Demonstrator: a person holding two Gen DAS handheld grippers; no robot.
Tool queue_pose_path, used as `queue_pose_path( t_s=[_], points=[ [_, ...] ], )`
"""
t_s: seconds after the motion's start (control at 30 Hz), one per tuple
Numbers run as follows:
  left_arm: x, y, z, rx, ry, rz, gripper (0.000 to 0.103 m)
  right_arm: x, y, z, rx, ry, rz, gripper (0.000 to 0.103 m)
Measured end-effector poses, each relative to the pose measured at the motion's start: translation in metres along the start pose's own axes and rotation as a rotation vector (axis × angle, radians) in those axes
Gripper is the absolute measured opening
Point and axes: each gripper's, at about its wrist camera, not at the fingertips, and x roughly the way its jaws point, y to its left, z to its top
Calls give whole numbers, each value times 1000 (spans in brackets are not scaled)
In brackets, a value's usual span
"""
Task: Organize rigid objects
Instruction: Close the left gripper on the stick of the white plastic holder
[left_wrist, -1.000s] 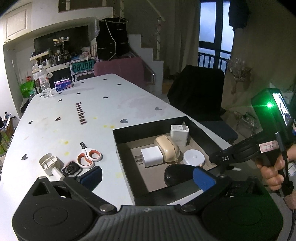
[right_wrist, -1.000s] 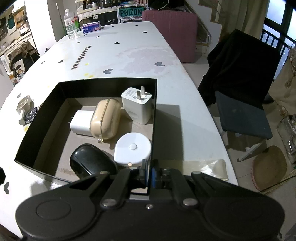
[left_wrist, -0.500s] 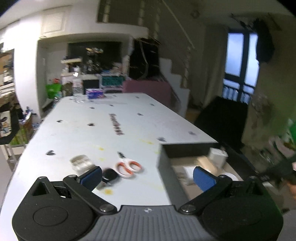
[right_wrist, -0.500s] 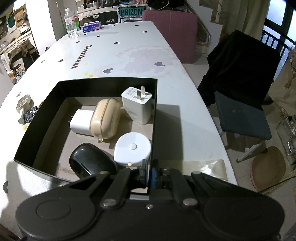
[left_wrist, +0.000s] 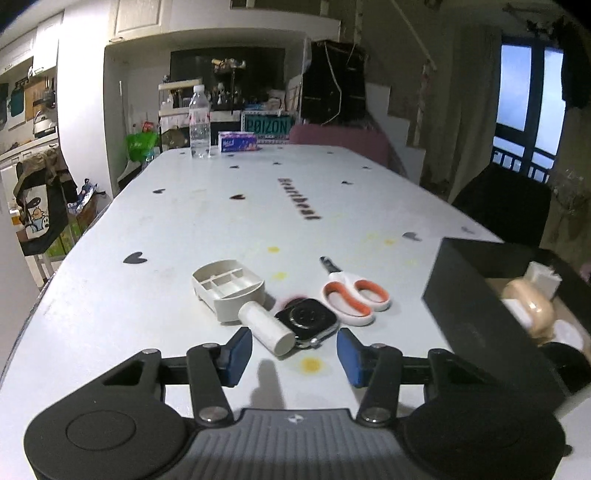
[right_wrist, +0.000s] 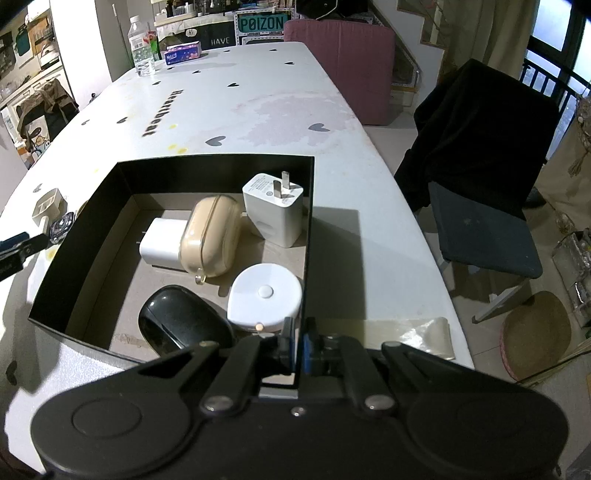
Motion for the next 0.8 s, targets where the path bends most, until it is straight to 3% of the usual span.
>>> queue_pose_path(
  t_s=[0.1, 0.23, 0.3, 0.37, 0.47, 0.8],
  points=[
    [12, 3, -1, -15, 5, 13, 52, 0, 0, 0, -2, 1, -2, 5],
    [22, 15, 4, -139, 16, -5, 52, 0, 1, 0, -5, 2, -6, 5],
    [27, 18, 6, -208, 16, 24, 44, 0, 1, 0, -5, 2, -7, 5],
    [29, 21, 7, -258, 16, 45, 30, 0, 1, 0, -6, 2, -7, 5],
    [26, 20, 8, -244, 18, 66, 21, 0, 1, 0, -8, 2, -9, 5],
    [-13, 28, 0, -166, 160, 98, 21, 0, 1, 0, -5, 2, -6, 5]
  ],
)
